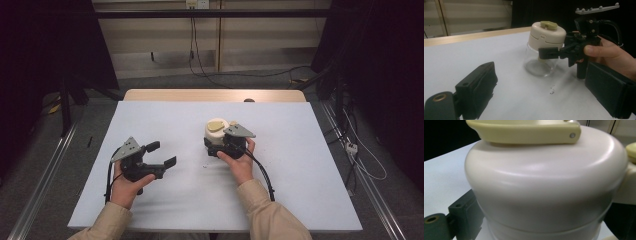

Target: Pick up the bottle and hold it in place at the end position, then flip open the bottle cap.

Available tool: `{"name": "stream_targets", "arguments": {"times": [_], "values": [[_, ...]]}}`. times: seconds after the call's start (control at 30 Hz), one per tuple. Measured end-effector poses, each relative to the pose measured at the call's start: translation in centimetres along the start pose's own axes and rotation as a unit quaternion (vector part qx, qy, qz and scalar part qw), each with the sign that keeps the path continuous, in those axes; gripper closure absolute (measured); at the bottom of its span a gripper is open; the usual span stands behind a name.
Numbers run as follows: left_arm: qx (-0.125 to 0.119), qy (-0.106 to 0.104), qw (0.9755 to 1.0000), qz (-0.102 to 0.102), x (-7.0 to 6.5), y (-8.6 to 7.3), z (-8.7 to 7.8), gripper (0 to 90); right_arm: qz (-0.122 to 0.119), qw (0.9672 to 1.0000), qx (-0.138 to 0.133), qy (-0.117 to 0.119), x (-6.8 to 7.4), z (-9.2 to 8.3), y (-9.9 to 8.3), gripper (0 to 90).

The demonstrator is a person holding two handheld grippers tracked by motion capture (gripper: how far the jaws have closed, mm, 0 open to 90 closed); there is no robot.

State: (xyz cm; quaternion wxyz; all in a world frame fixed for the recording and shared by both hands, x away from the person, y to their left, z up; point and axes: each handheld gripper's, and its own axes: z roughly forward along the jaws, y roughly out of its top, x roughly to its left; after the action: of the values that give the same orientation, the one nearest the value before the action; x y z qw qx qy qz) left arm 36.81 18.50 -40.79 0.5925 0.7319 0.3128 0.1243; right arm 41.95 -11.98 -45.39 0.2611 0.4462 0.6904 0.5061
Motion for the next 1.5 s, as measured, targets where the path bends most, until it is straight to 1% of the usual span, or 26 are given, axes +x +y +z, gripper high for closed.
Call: {"name": "stream_targets", "arguments": {"times": [0.1,0.13,0.17,0.2,0.3,0.33,0.4,0.43,0.5,0.53,0.57,0.6,0.67,0.7,0.73,0.77,0.87,0.9,0.93,0.97,1.07,1.1,1.23,1.3,1.37,1.5], "values": [[0.001,-0.01,0.9999,0.008,0.0,0.5,0.9,15.0,0.0,1.0,0.001,0.001,0.0,0.0,0.0,5.6],[0.003,-0.011,0.9999,0.008,-0.1,0.7,1.2,17.0,0.0,1.0,0.0,0.003,-0.1,0.0,0.0,5.6],[0.005,-0.013,0.9999,0.008,-0.1,0.9,1.6,17.0,0.0,1.0,0.0,0.003,-0.1,0.0,0.0,5.6],[0.007,-0.015,0.9998,0.01,-0.2,1.1,1.9,19.7,0.0,1.0,0.0,0.003,-0.1,0.0,0.0,5.6],[0.012,-0.026,0.9996,0.006,-0.5,1.7,2.7,22.4,0.0,1.0,0.001,0.003,-0.1,0.0,0.0,5.6],[0.013,-0.031,0.9994,0.009,-0.6,2.0,2.9,23.9,0.0,1.0,0.002,0.004,-0.1,0.0,0.0,5.6],[0.014,-0.033,0.9992,0.017,-0.8,2.4,3.3,28.5,0.0,1.0,0.002,0.004,-0.1,0.0,0.0,5.6],[0.013,-0.035,0.9992,0.014,-0.9,2.6,3.5,28.5,0.0,1.0,0.002,0.004,-0.1,0.0,0.0,5.6],[0.014,-0.042,0.9989,0.012,-0.9,2.9,3.9,31.7,0.0,1.0,0.003,0.004,-0.1,0.0,0.0,5.6],[0.015,-0.039,0.999,0.013,-0.9,3.0,4.1,33.2,0.0,1.0,0.003,0.004,-0.1,0.0,0.0,5.6],[0.017,-0.043,0.9989,0.013,-0.9,3.1,4.4,34.4,0.0,1.0,0.004,0.005,-0.1,0.0,0.0,5.6],[0.021,-0.04,0.9989,0.014,-0.9,3.1,4.6,35.0,0.001,1.0,0.004,0.005,-0.1,0.0,0.1,5.6],[0.027,-0.042,0.9987,0.014,-0.8,3.2,5.1,37.1,0.001,1.0,0.004,0.006,-0.1,0.0,0.0,5.6],[0.028,-0.047,0.9984,0.013,-0.7,3.2,5.4,39.0,0.001,1.0,0.004,0.006,-0.1,0.0,0.0,5.6],[0.03,-0.047,0.9984,0.013,-0.7,3.2,5.6,41.8,0.001,1.0,0.004,0.005,-0.1,0.0,0.0,5.6],[0.032,-0.053,0.998,0.012,-0.6,3.2,5.8,45.2,0.001,1.0,0.004,0.006,-0.1,0.0,0.0,5.6],[0.034,-0.059,0.9976,0.014,-0.6,3.3,6.4,55.1,0.002,1.0,0.005,0.005,-0.1,0.0,0.1,5.6],[0.036,-0.058,0.9975,0.017,-0.5,3.3,6.6,57.7,0.001,1.0,0.005,0.006,-0.1,0.0,0.1,5.6],[0.036,-0.06,0.9974,0.015,-0.5,3.3,6.8,59.6,0.001,1.0,0.005,0.006,-0.1,0.0,0.1,5.6],[0.037,-0.063,0.9972,0.013,-0.5,3.3,7.0,63.4,0.001,1.0,0.005,0.006,-0.1,0.0,0.1,5.6],[0.046,-0.065,0.9967,0.018,-0.6,3.4,7.5,68.6,0.001,1.0,0.005,0.006,-0.1,0.0,0.1,5.6],[0.047,-0.069,0.9964,0.017,-0.6,3.5,7.7,70.8,0.001,1.0,0.005,0.006,-0.1,0.0,0.1,5.6],[0.054,-0.071,0.9958,0.02,-0.8,3.7,8.2,75.6,0.001,1.0,0.005,0.006,-0.1,0.0,0.1,5.6],[0.057,-0.07,0.9957,0.02,-0.8,3.8,8.4,76.7,0.001,1.0,0.005,0.006,-0.1,0.0,0.1,5.6],[0.058,-0.067,0.996,0.015,-0.8,3.9,8.6,77.1,0.0,1.0,0.004,0.005,-0.1,0.0,0.0,5.6],[0.066,-0.066,0.9955,0.016,-0.6,3.9,9.0,79.5,0.0,1.0,0.005,0.004,-0.1,0.0,0.1,5.5]]}}
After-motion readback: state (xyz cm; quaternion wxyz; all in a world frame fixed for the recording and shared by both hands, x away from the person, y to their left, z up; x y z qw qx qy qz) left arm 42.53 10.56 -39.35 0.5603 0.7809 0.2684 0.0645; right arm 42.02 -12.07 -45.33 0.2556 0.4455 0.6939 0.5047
